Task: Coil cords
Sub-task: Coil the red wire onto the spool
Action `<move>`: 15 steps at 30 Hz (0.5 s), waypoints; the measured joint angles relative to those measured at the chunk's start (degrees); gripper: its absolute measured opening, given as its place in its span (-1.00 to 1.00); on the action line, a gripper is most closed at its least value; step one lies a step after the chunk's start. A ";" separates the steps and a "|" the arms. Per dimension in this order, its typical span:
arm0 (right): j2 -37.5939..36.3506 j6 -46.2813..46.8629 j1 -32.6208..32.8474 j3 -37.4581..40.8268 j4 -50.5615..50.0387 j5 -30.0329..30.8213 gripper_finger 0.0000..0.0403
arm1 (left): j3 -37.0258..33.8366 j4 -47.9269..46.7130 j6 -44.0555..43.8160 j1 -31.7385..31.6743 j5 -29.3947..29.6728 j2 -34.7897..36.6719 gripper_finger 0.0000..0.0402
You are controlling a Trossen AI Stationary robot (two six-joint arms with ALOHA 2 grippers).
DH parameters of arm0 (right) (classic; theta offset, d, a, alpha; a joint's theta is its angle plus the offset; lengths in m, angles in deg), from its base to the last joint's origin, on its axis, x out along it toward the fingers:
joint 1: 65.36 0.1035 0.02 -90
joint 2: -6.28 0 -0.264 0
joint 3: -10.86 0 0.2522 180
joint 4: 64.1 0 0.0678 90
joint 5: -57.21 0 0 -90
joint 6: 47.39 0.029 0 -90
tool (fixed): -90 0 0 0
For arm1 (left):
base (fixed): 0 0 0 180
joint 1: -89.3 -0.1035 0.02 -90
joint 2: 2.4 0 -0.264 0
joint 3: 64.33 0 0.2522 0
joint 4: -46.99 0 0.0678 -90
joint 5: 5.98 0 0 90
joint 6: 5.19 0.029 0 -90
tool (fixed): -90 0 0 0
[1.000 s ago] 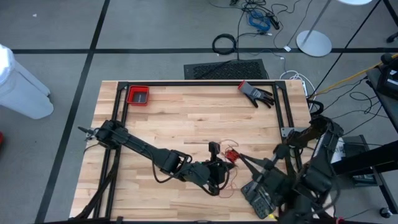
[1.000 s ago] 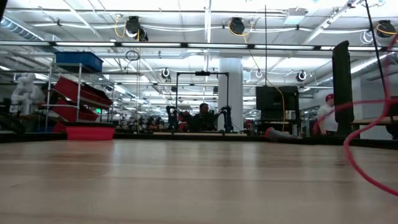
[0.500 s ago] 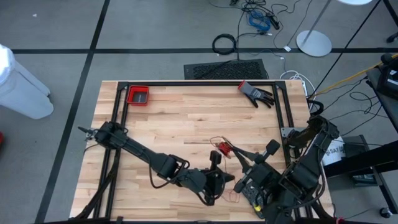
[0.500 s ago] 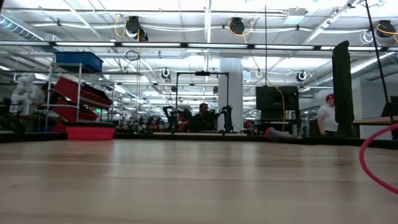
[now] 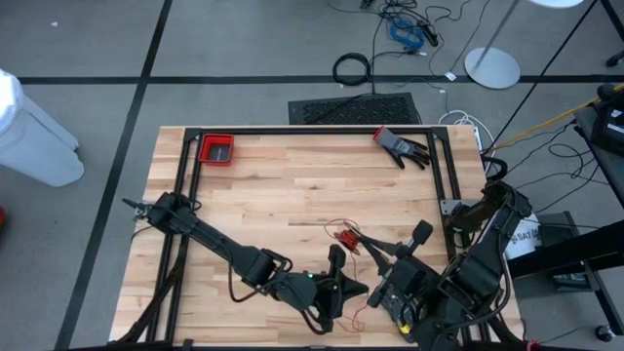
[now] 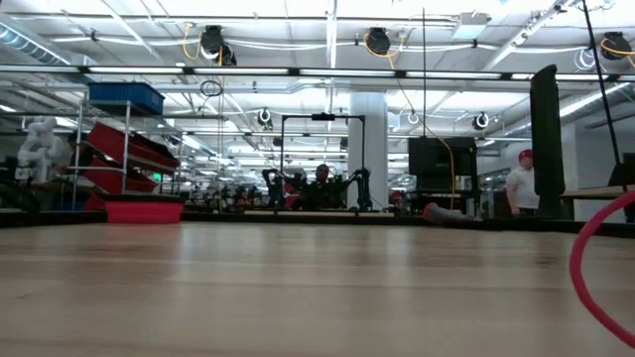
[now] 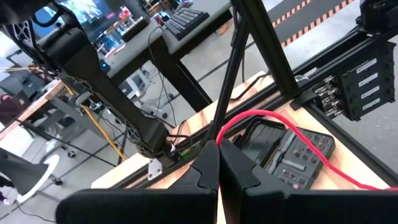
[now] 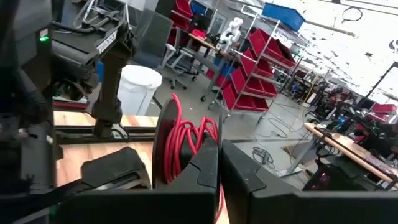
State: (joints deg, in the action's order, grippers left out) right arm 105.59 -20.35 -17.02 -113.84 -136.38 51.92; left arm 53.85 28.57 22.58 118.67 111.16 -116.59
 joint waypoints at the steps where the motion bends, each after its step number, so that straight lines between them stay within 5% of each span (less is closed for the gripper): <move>1: 0.00 0.18 -0.01 0.00 0.00 -0.58 -1.00 | -0.01 0.00 0.00 -0.01 0.03 0.00 -1.00; 15: 0.96 0.42 -2.74 0.07 -2.76 -5.09 -1.00 | -0.02 4.63 6.70 2.67 0.19 0.00 -1.00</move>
State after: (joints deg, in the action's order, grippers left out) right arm 106.55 -19.93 -19.76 -113.77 -139.14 46.83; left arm 53.83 33.20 29.28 121.33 111.35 -116.59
